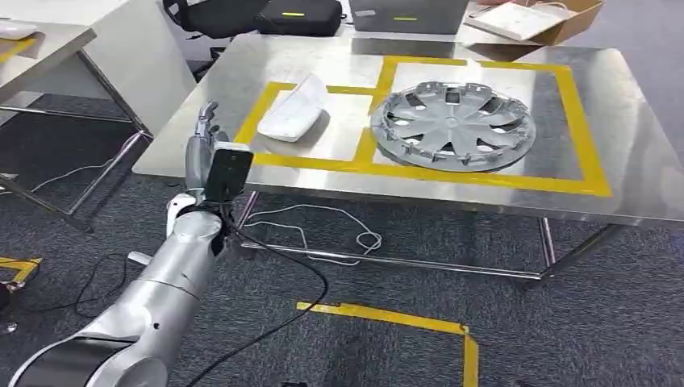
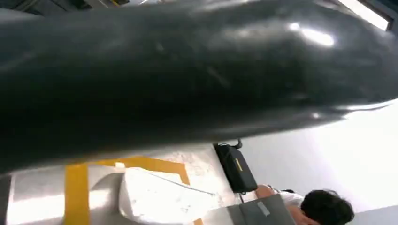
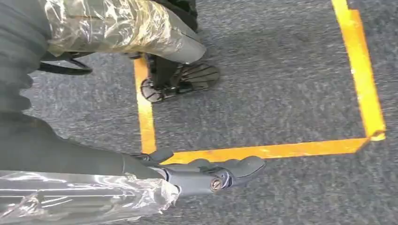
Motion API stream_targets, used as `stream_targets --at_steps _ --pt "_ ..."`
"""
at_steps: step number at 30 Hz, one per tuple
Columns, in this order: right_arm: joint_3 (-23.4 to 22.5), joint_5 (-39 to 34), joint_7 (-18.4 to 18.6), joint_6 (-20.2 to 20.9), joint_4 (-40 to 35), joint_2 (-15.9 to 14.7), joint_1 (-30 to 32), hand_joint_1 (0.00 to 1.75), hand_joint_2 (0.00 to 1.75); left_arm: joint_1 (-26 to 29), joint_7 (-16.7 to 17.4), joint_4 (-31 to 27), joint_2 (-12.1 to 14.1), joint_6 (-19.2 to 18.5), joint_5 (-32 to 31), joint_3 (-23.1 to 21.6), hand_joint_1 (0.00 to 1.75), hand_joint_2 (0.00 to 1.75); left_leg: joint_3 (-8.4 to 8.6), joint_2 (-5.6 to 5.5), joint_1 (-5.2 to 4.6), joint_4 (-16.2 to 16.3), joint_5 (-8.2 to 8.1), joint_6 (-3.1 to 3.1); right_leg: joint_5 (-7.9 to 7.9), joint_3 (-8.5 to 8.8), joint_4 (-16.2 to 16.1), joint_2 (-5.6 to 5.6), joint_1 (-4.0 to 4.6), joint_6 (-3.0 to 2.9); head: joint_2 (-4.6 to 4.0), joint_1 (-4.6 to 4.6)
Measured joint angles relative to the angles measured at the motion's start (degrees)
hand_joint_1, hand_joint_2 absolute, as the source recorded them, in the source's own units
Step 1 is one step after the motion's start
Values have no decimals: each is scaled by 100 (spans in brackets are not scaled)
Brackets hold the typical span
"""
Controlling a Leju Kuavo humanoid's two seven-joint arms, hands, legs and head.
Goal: Take the parts from the cabinet and place them on the table.
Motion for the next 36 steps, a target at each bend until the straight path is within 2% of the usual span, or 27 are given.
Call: stream_targets --at_steps 2,3,4,5,8,9,10,12,13,14,15,16,18,19,20,21,23,24,25,27,28,29,30,31,33,34,36 --pt "0 0 -2 2 0 0 1 0 175 -6 0 0 -4 0 -4 -2 0 0 519 -3 -14 -677 368 97 86 -116 14 3 33 7 0 0" --pt "0 0 -4 6 2 6 -3 0 175 -22 0 0 -11 0 -15 -4 0 0 906 -15 -48 -1197 396 186 130 -137 22 3 30 12 0 4" --pt "2 0 -13 11 2 26 -6 0 175 -43 -2 0 -28 0 -20 -9 0 0 1204 -15 -93 -1626 266 265 160 -170 32 2 70 41 0 11" --pt "0 -4 -20 9 2 24 -14 0 175 -68 -4 0 -39 0 -24 -13 0 0 1289 -13 -78 -1819 218 253 211 -191 36 -6 63 67 0 9" --pt "2 -4 -20 9 2 24 -12 0 175 -51 -4 0 -39 0 -33 -13 0 0 1195 -10 -71 -1888 279 270 344 -267 24 -10 71 160 0 11" --pt "2 -7 -20 9 2 20 -9 0 175 -52 -4 0 -43 0 -35 -15 0 0 1163 16 -38 -1911 347 294 206 -363 103 11 58 178 0 8" --pt "0 -7 -22 6 2 20 0 0 175 -54 -4 0 -59 -2 -35 -17 0 0 1100 12 -35 -1908 386 350 -62 -493 379 8 54 194 0 44" --pt "0 -7 -35 9 2 18 2 0 175 -37 -13 0 -65 -2 -35 -17 0 0 982 12 -49 -1902 475 366 -591 -822 1329 9 36 234 0 48" --pt "0 -7 -48 9 2 17 2 0 175 -28 -20 0 -65 -2 -35 -17 0 0 916 15 -53 -1895 522 365 -776 -956 1752 7 35 253 0 52" --pt "2 -7 -59 9 2 17 4 0 175 -14 -20 0 -65 -2 -35 -17 0 0 858 17 -53 -1885 561 358 -825 -973 1917 6 34 266 0 52" --pt "0 -9 -65 9 2 18 8 0 175 4 -22 0 -65 -4 -39 -18 0 0 807 17 -53 -1869 594 349 -762 -842 1809 5 29 274 0 54" --pt "0 -11 -70 9 2 18 8 0 175 17 -22 0 -65 -4 -44 -17 0 0 757 16 -52 -1848 621 337 -599 -566 1433 3 21 273 0 57" --pt "0 -11 -74 9 2 11 -2 0 175 12 -26 0 -65 -2 -50 -17 0 0 687 13 -53 -1771 647 307 -264 195 324 -1 5 251 0 57" --pt "0 -11 -81 13 2 9 -18 0 175 4 -35 -2 -68 -2 -52 -20 0 0 641 13 -86 -1733 652 282 -398 341 37 -2 16 224 0 57" --pt "2 -15 -105 22 2 9 -27 0 175 -1 -37 -4 -65 0 -59 -20 0 0 603 15 -98 -1683 665 261 -351 354 37 6 17 168 0 39" --pt "2 -20 -118 41 2 9 -20 0 0 -1 -42 -4 -70 0 -66 -22 0 0 579 20 -91 -1686 689 225 -342 321 64 7 23 152 0 42" --pt "0 -50 -184 96 2 4 7 0 0 21 -42 -4 -72 0 -70 -42 0 0 563 18 -88 -1679 736 172 -286 299 66 7 26 79 0 44" --pt "0 -65 -197 116 2 7 8 0 0 25 -42 -13 -72 4 -81 -44 0 0 532 -2 -77 -1628 668 143 -240 296 41 -14 -14 42 0 52" --pt "0 -81 -199 116 2 7 3 0 0 18 -42 -15 -72 13 -85 -48 0 0 458 -10 -68 -1444 474 81 -217 277 41 -12 -14 11 0 13" --pt "0 -105 -199 120 2 7 1 0 0 35 -44 -15 -70 13 -92 -52 0 0 117 -9 -13 -569 -32 3 -181 224 43 -14 -14 -16 0 9" --pt "0 -109 -199 120 2 7 2 0 0 57 -42 -15 -68 13 -96 -52 0 0 -58 -9 2 -129 -218 -18 -162 194 46 -14 -14 -15 0 0" --pt "0 -111 -199 120 2 7 6 0 0 83 -42 -15 -63 13 -101 -52 0 0 -157 -9 19 141 -292 -33 -144 164 51 -12 -14 -9 0 2" --pt "0 -111 -199 120 2 7 11 0 0 96 -42 -15 -59 13 -101 -52 0 0 -113 -9 36 108 -217 -38 -131 138 60 -11 -14 -6 0 2" --pt "0 -114 -199 120 2 7 13 0 0 96 -42 -15 -61 13 -103 -55 0 0 46 -8 48 -164 -30 -32 -121 112 80 -9 -14 7 0 2" --pt "0 -114 -199 120 2 7 8 0 0 86 -42 -17 -67 2 -100 -68 0 0 603 -8 57 -1137 429 -1 -116 97 108 -7 -15 21 0 0" --pt "0 -114 -195 122 2 7 5 0 0 78 -42 -20 -68 -2 -90 -74 0 0 775 -11 54 -1483 432 20 -112 78 116 -7 -2 55 0 7" --pt "0 -118 -188 111 2 4 -6 0 0 86 -37 -24 -85 9 -79 -103 0 0 770 -18 29 -1576 413 79 -78 3 143 -3 20 140 0 22"
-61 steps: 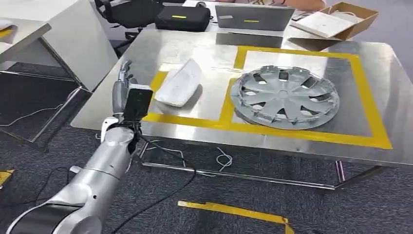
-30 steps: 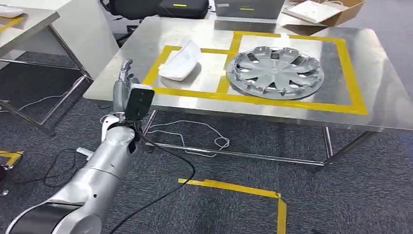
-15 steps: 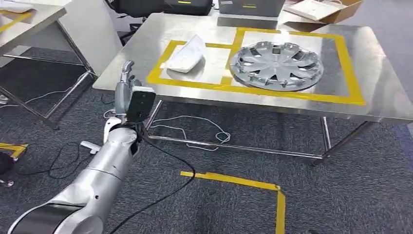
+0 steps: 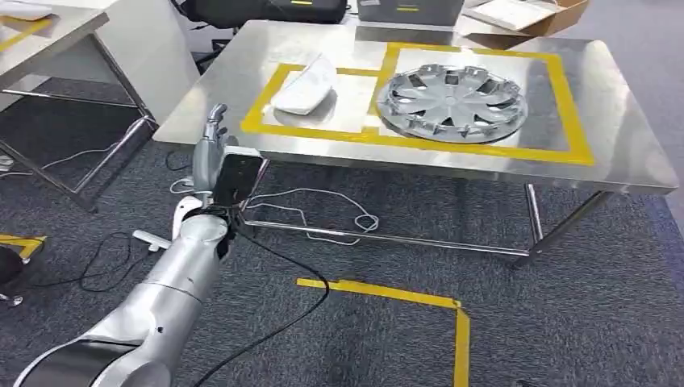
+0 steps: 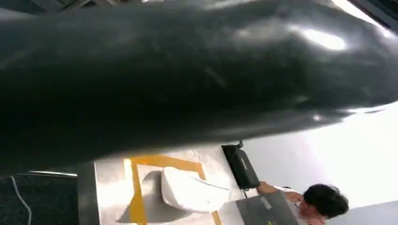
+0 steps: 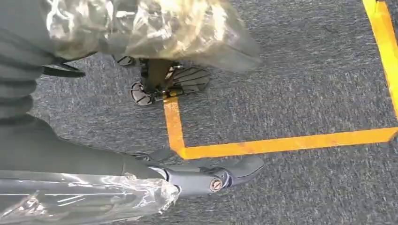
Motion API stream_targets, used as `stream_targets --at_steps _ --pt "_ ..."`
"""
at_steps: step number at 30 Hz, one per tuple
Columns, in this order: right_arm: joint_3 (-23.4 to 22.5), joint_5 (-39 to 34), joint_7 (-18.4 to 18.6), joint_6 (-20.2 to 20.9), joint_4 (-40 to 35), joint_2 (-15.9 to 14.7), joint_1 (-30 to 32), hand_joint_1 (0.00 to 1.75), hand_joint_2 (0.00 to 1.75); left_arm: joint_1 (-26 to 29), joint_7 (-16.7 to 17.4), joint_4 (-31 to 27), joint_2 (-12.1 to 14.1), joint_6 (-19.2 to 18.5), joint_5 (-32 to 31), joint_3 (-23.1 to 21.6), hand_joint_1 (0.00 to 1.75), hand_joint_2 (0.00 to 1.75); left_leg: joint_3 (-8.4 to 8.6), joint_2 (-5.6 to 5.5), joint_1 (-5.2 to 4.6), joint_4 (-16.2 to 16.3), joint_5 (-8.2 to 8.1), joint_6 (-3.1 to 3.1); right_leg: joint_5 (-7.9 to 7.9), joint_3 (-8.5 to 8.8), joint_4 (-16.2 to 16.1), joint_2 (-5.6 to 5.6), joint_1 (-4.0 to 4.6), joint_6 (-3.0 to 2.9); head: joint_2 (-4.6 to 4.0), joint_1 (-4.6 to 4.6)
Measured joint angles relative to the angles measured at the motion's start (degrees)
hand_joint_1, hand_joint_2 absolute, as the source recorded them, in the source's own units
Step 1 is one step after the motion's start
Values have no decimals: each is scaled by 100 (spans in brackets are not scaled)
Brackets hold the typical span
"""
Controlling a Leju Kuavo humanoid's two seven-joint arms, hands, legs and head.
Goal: Take the parts from the cabinet and place them on the table.
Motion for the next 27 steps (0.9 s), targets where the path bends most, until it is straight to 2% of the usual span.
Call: stream_targets --at_steps 2,3,4,5,7,8,9,10,12,13,14,16,17,18,19,20,22,23,24,25,26,27 --pt "0 -11 9 -9 0 2 11 0 0 44 7 -4 0 7 11 -4 0 0 -27 -6 -25 -7 33 76 39 -8 -25 -8 -20 66 0 -9" --pt "-2 -17 17 -15 0 0 12 0 0 50 28 -7 -7 2 39 -7 0 0 -20 0 18 -63 82 147 -5 -50 2 -5 -31 96 0 -18" --pt "-2 -24 17 -17 0 2 14 0 0 54 46 -7 -15 -11 102 -4 0 0 -32 5 10 -62 96 172 -138 -131 134 -1 -31 109 0 11" --pt "-6 -33 20 -20 0 0 11 0 0 72 52 -7 -22 -11 162 -2 0 0 -54 7 8 -62 108 202 -392 -292 515 4 -31 119 0 46" --pt "-13 -57 20 -20 0 2 20 0 0 183 -20 -2 -2 -28 315 9 0 0 -101 14 -27 -61 134 239 -821 -723 1506 3 -30 132 0 44" --pt "-18 -72 20 -20 0 2 28 0 0 251 -48 4 11 -33 372 20 0 0 -120 14 -45 -58 145 254 -896 -853 1793 2 -30 133 0 44" --pt "-22 -87 26 -24 0 2 38 0 0 318 -50 11 28 -50 493 41 0 0 -128 13 -63 -58 153 260 -842 -848 1805 3 -29 126 0 39" --pt "-26 -98 33 -30 0 2 43 0 0 373 -48 22 31 -68 585 91 0 0 -131 12 -78 -58 158 261 -674 -704 1570 2 -23 101 0 44" --pt "-33 -129 37 -35 0 2 39 0 0 460 -94 44 48 -64 801 214 0 0 -122 4 -98 -57 165 254 -201 -136 546 4 8 16 0 44" --pt "-39 -140 35 -35 0 0 31 0 0 513 -175 79 57 -22 921 304 0 0 -122 7 -98 -57 171 243 -163 75 121 1 35 -38 0 41" --pt "-46 -162 33 -35 0 2 19 0 0 569 -260 140 74 -7 1032 396 0 0 -158 8 -149 -27 166 213 -201 210 -26 1 41 -56 0 42" --pt "-61 -206 24 -26 0 4 33 0 0 753 -414 322 118 -4 1257 586 0 0 -172 19 -124 -37 207 157 -177 165 6 16 54 -60 0 37" --pt "-66 -240 24 -24 0 4 54 0 0 855 -548 510 144 -7 1423 769 0 0 -170 23 -119 -43 218 134 -169 162 2 19 56 -81 0 33" --pt "-70 -249 22 -24 0 13 60 0 0 930 -615 615 160 -4 1489 894 0 0 -181 17 -138 -28 197 112 -124 182 -55 9 12 -125 0 42" --pt "-72 -265 11 -20 -2 28 53 0 0 1006 -693 733 184 -2 1559 1010 0 0 -218 1 -117 54 88 48 -100 182 -73 2 -3 -156 0 24" --pt "-77 -295 9 -15 -2 31 47 0 0 1066 -752 851 212 7 1622 1098 0 0 -321 -3 -89 314 -117 -6 -88 169 -74 -1 -7 -182 0 -18" --pt "-94 -319 7 0 -2 35 49 0 0 1218 -826 1135 273 28 1707 1303 0 0 -698 -2 -28 1211 -572 -82 -81 148 -71 -2 -7 -191 0 -11" --pt "-116 -330 7 0 -2 39 51 0 0 1316 -846 1270 297 50 1722 1397 0 0 -853 -2 -4 1578 -699 -108 -80 136 -67 0 -9 -190 0 -13" --pt "-131 -339 9 0 0 42 55 0 0 1404 -874 1380 315 88 1753 1469 0 0 -894 -2 20 1686 -683 -126 -78 127 -58 3 -14 -187 0 -13" --pt "-151 -343 7 0 0 46 61 0 0 1463 -903 1465 332 101 1757 1540 0 0 -811 -1 43 1541 -536 -138 -77 117 -47 6 -16 -183 0 -13" --pt "-162 -343 6 0 0 50 63 0 0 1483 -914 1545 343 103 1759 1589 0 0 -635 0 60 1202 -326 -144 -80 114 -36 6 -19 -178 0 -9" --pt "-166 -345 7 2 0 55 62 0 0 1489 -920 1593 354 111 1759 1622 0 0 -379 -3 75 725 -88 -149 -84 115 -23 12 -26 -152 0 -13"
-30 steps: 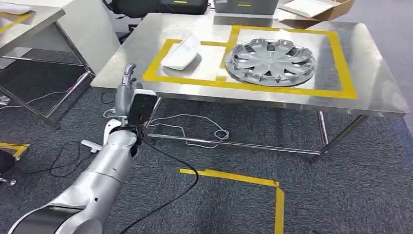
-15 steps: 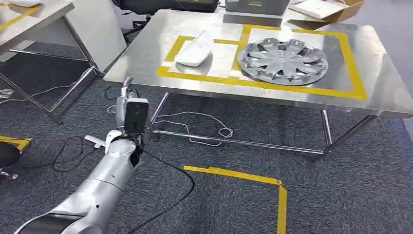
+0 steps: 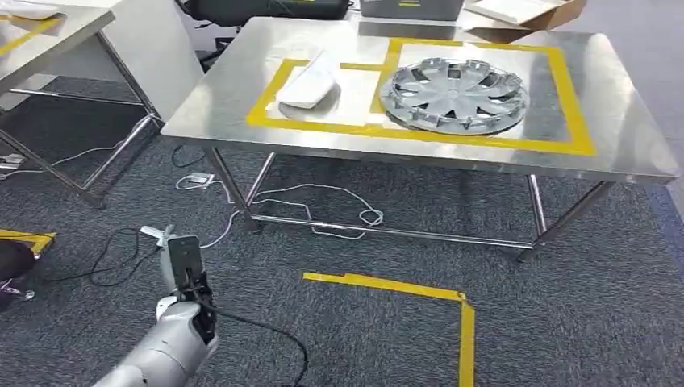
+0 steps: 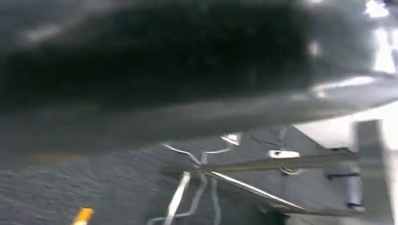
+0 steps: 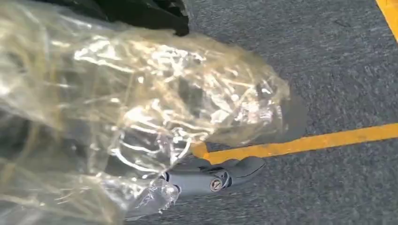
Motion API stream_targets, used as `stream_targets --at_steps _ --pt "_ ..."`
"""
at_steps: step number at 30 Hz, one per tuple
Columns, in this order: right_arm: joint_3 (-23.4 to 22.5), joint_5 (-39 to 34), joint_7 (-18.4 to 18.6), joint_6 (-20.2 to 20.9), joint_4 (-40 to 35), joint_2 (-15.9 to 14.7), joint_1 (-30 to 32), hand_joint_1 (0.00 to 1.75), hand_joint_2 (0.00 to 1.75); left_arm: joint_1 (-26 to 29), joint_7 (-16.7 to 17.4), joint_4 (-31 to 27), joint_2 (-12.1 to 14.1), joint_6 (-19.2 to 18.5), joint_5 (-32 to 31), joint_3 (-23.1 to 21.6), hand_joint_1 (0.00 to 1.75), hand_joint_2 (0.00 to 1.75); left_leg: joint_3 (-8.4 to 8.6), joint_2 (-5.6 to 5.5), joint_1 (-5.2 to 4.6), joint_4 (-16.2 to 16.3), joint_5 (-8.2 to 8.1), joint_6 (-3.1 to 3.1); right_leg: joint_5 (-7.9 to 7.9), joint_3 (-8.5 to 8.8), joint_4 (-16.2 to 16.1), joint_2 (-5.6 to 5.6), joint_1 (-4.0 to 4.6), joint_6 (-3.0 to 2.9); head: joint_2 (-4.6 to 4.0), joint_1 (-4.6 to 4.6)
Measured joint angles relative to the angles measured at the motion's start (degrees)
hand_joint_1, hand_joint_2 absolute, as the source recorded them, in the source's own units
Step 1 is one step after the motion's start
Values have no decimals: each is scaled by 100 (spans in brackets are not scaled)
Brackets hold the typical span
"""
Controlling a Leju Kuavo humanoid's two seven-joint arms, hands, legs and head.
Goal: Take the parts from the cabinet and place them on the table.
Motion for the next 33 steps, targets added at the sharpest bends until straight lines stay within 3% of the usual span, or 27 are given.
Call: stream_targets --at_steps 1,2,6,7,8,10,11,12,13,14,15,16,17,18,21,22,23,24,26,27,28,29,30,31,32,33 --pt "-2 -2 0 0 0 4 -8 0 0 -3 0 44 7 18 -9 29 0 0 243 -44 20 -448 166 -2 -5 -2 14 15 -2 35 0 4" --pt "-2 -11 2 0 -2 4 -28 0 0 -3 0 101 15 50 -22 70 0 0 368 -102 6 -665 107 6 -23 -32 44 25 36 85 0 0" --pt "-6 -35 2 4 -2 7 -33 0 0 44 -19 241 37 92 -66 134 0 0 339 -49 -29 -724 121 196 34 -62 6 74 -5 232 0 6" --pt "-11 -48 2 4 -2 7 -26 0 0 42 -22 254 35 88 -66 144 0 0 339 -4 -9 -742 149 245 -45 -131 87 60 -19 251 0 13" --pt "-28 -52 2 4 -2 7 -28 0 0 44 -33 271 33 81 -66 158 0 0 330 3 -12 -742 155 287 -243 -244 329 39 -17 262 0 52" --pt "-42 -63 0 7 0 9 -34 0 0 76 -37 319 33 72 -66 197 0 0 309 64 -33 -742 166 323 -712 -647 1251 41 -15 274 0 52" --pt "-42 -68 0 9 0 13 -29 0 0 115 -37 335 33 72 -66 212 0 0 299 99 -50 -741 171 331 -861 -837 1672 40 -15 284 0 57" --pt "-44 -74 -2 11 0 13 -22 0 0 158 -39 337 33 72 -64 229 0 0 293 129 -64 -739 173 335 -874 -912 1843 39 -15 280 0 50" --pt "-46 -87 -7 18 0 13 -12 0 0 201 -41 339 35 74 -61 249 0 0 292 160 -76 -738 174 335 -772 -851 1747 36 -14 267 0 57" --pt "-48 -96 -9 20 0 13 -6 0 0 240 -44 339 37 87 -61 273 0 0 293 190 -88 -737 174 335 -570 -662 1410 28 -9 246 0 54" --pt "-50 -103 -11 24 0 13 -5 0 0 268 -50 337 44 94 -61 298 0 0 298 223 -100 -737 174 335 -326 -369 877 -14 6 210 0 54" --pt "-52 -111 -13 24 -2 13 -12 0 0 288 -55 337 57 92 -59 330 0 0 305 256 -110 -737 175 333 -144 -58 342 -139 28 159 0 54" --pt "-57 -120 -13 24 -2 13 -35 0 0 311 -55 335 78 77 -55 369 0 0 305 292 -144 -729 172 315 -216 84 38 -377 85 111 0 54" --pt "-57 -129 -15 26 -2 13 -56 0 0 345 -59 324 118 52 -52 409 0 0 297 319 -156 -716 166 278 -170 126 29 -299 77 97 0 39" --pt "-70 -149 -15 26 -2 17 -8 0 0 430 -68 313 155 13 -52 501 0 0 321 439 -143 -733 182 197 -131 37 10 -170 93 33 0 41" --pt "-77 -149 -15 26 -2 33 -7 0 0 450 -70 293 169 9 -52 523 0 0 297 385 -126 -688 138 154 -80 110 -37 -143 40 -7 0 48" --pt "-83 -153 -16 26 -2 33 -15 0 0 459 -70 287 188 7 -57 534 0 0 247 215 -112 -549 -11 100 -53 104 -37 -106 34 -35 0 6" --pt "-85 -153 -15 26 -2 33 -21 0 0 474 -72 284 203 22 -59 542 0 0 114 116 -90 -204 -266 68 -32 82 -36 -75 30 -69 0 2" --pt "-85 -173 -16 59 -2 39 -20 0 0 538 -72 284 252 57 -57 590 0 0 -254 68 -60 707 -695 15 -15 60 -33 43 27 -78 0 11" --pt "-87 -192 -20 70 -2 41 -16 0 0 595 -72 284 271 46 -24 621 0 0 -366 65 -51 973 -752 1 -10 54 -31 107 26 -73 0 4" --pt "-101 -214 -29 81 -2 42 -11 0 0 660 -72 280 317 -4 79 700 0 0 -347 63 -42 952 -665 -4 -5 56 -30 178 23 -66 0 9" --pt "-120 -230 -40 83 -2 44 -9 0 0 743 -72 260 343 -22 160 787 0 0 -234 57 -32 725 -475 -2 -2 56 -27 246 21 -60 0 4" --pt "-138 -256 -44 83 -2 50 -9 0 0 843 -72 223 384 -33 173 901 0 0 -17 26 -23 287 -215 6 5 62 -27 331 17 -49 0 11" --pt "-142 -267 -48 83 -2 59 -12 0 0 938 -72 201 433 -55 126 1019 0 0 233 -78 -13 -215 28 19 10 67 -27 408 12 -36 0 9" --pt "-144 -275 -55 81 -2 61 -15 0 0 1014 -72 193 503 -94 92 1193 0 0 406 -338 8 -579 134 36 19 58 -30 471 5 -12 0 4" --pt "-146 -291 -61 79 -2 66 -27 0 0 1094 -72 179 555 -157 125 1338 0 0 500 -384 13 -794 71 74 4 23 5 559 37 37 0 15"
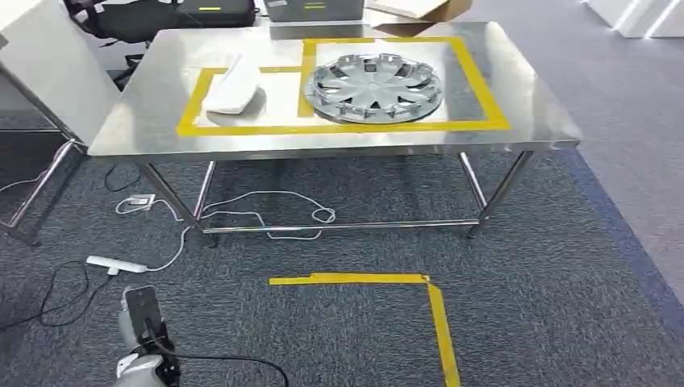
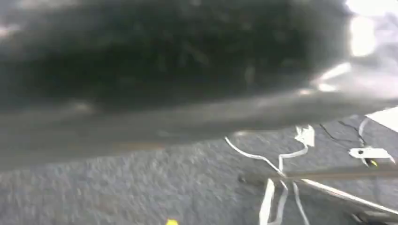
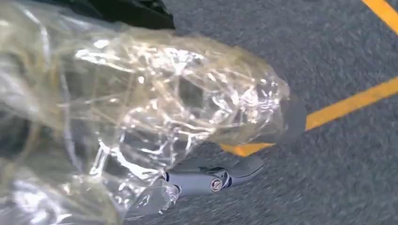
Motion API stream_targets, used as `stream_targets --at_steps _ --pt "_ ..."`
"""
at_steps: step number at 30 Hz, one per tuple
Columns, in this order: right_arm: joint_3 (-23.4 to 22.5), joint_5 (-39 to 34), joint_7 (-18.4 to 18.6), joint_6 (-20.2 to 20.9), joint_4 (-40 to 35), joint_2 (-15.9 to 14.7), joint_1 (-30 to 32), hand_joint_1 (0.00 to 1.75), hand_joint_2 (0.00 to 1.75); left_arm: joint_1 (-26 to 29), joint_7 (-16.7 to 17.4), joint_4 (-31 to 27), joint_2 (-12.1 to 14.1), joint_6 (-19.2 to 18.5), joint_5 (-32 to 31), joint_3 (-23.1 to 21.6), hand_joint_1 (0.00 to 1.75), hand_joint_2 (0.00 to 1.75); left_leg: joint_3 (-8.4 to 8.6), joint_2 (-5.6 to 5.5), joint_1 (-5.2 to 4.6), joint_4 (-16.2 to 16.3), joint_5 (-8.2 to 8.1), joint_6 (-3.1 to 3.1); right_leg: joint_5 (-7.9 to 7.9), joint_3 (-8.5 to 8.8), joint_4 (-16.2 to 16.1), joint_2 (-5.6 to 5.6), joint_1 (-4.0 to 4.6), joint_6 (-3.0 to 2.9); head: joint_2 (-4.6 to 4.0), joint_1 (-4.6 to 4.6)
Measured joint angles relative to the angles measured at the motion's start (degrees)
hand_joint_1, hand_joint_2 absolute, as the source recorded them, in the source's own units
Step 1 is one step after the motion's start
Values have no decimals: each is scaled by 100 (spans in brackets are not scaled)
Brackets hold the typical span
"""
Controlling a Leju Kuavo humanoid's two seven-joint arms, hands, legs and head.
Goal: Take the parts from the cabinet and place them on the table.
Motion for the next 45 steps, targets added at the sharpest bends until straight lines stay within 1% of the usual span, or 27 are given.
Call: stream_targets --at_steps 3,4,5,6,8,10,12,13,14,15,19,21,24,26,28,29,30,34,35,36,37,39,40,41,43,44,45 --pt "-35 -39 -30 -2 0 0 55 0 0 173 0 -41 65 -50 67 357 0 0 -15 116 -60 7 7 102 57 -45 -66 121 -62 136 0 -9" --pt "-44 -63 -31 -2 0 0 70 0 0 224 0 -57 78 -94 111 445 0 0 -2 189 1 -80 61 164 48 -103 -53 147 -49 172 0 -2" --pt "-46 -74 -33 -2 0 0 76 0 0 256 0 -66 105 -118 120 518 0 0 2 241 -11 -95 79 188 -46 -156 56 -107 -34 172 0 4" --pt "-48 -81 -33 -2 -2 0 60 0 0 332 0 -65 114 -166 133 630 0 0 -12 298 -16 -97 79 232 -289 -327 395 -332 -23 181 0 79" --pt "-59 -90 -33 0 0 0 29 0 0 522 0 -63 137 -205 173 843 0 0 -32 486 -47 -93 72 242 -775 -772 1374 -483 -32 211 0 76" --pt "-81 -105 -35 0 0 2 41 0 0 615 0 -63 148 -201 179 1017 0 0 -42 619 -56 -88 70 246 -852 -896 1740 -513 -36 235 0 83" --pt "-85 -116 -35 -2 0 2 61 0 0 683 0 -61 148 -168 133 1191 0 0 -35 734 -60 -83 64 237 -493 -520 1141 -562 -34 219 0 85" --pt "-87 -116 -35 -2 -2 2 56 0 0 718 0 -55 148 -166 107 1272 0 0 -26 796 -61 -79 56 225 -244 -164 530 -657 -29 189 0 83" --pt "-87 -116 -39 -2 -2 2 43 0 0 741 2 -50 151 -166 98 1344 0 0 -8 844 -77 -69 44 206 -131 136 48 -956 -4 150 0 87" --pt "-90 -116 -39 -4 -2 2 10 0 0 779 0 -48 151 -164 96 1390 0 0 -16 889 -125 -34 21 164 -184 179 -87 -1014 37 124 0 96" --pt "-112 -118 -48 -7 -2 0 24 0 0 793 2 -39 162 -159 70 1516 0 0 26 1081 -98 -37 8 41 -131 117 -89 -769 33 1 0 76" --pt "-138 -159 -52 -9 -4 7 17 0 0 815 0 37 170 -37 -28 1608 0 0 -92 642 -55 289 -299 -39 -71 180 -105 -672 -13 -78 0 50" --pt "-142 -184 -52 -11 -4 4 0 0 0 973 2 197 234 37 -142 1805 0 0 -626 447 -28 1570 -918 -73 -58 155 -97 -420 -12 -102 0 37" --pt "-144 -188 -52 -13 -4 4 25 0 0 1053 2 236 240 118 -247 1877 0 0 -671 438 -17 1622 -755 -81 -59 162 -90 -262 -13 -99 0 37" --pt "-151 -194 -52 -13 -4 4 31 0 0 1053 2 278 251 169 -298 1914 0 0 -333 375 11 845 -232 -79 -63 178 -81 -119 -23 -80 0 41" --pt "-153 -194 -52 -13 -4 4 26 0 0 1054 2 317 260 221 -315 1940 0 0 -126 168 41 378 -5 -81 -72 174 -64 -51 -29 -48 0 35" --pt "-155 -194 -52 -17 -7 4 10 0 0 1053 2 383 264 276 -337 1967 0 0 -29 -112 60 153 -6 -72 -86 147 -28 4 -8 -7 0 39" --pt "-157 -166 -24 -57 -7 0 36 0 0 996 80 682 271 464 -411 2102 0 0 6 90 21 55 -56 62 -53 -18 -39 248 -69 176 0 44" --pt "-157 -164 -9 -77 -9 -11 51 0 0 970 136 759 260 494 -455 2133 0 0 12 183 51 10 -23 117 -98 -19 20 127 -73 188 0 50" --pt "-157 -159 -4 -89 -9 -11 48 0 0 966 194 835 262 509 -507 2170 0 0 8 241 45 8 -31 160 -259 -133 246 -225 -40 201 0 93" --pt "-160 -164 2 -90 -9 -11 24 0 0 982 280 907 262 516 -573 2194 0 0 7 325 29 8 -36 187 -496 -346 665 -380 -44 209 0 131" --pt "-157 -166 7 -83 -9 -11 4 0 0 993 380 1021 258 400 -603 2225 0 0 2 513 -1 9 -45 200 -888 -796 1587 -492 -49 238 0 120" --pt "-157 -168 7 -81 -9 -11 8 0 0 993 389 1073 247 308 -608 2255 0 0 1 598 -13 10 -48 204 -932 -917 1838 -510 -50 244 0 120" --pt "-160 -168 7 -81 -9 -11 20 0 0 989 389 1113 231 254 -617 2279 0 0 4 664 -19 11 -51 207 -841 -889 1790 -516 -50 241 0 120" --pt "-160 -173 7 -81 -9 -11 37 0 0 962 387 1172 199 176 -641 2294 0 0 22 786 -29 11 -63 198 -406 -477 1026 -580 -41 205 0 124" --pt "-160 -177 7 -83 -11 -13 30 0 0 961 369 1194 188 114 -663 2294 0 0 45 847 -32 11 -77 180 -182 -154 454 -767 -16 158 0 127" --pt "-160 -177 4 -83 -13 -13 9 0 0 967 358 1213 183 88 -671 2297 0 0 68 902 -55 12 -93 156 -135 61 106 -1129 34 111 0 131"
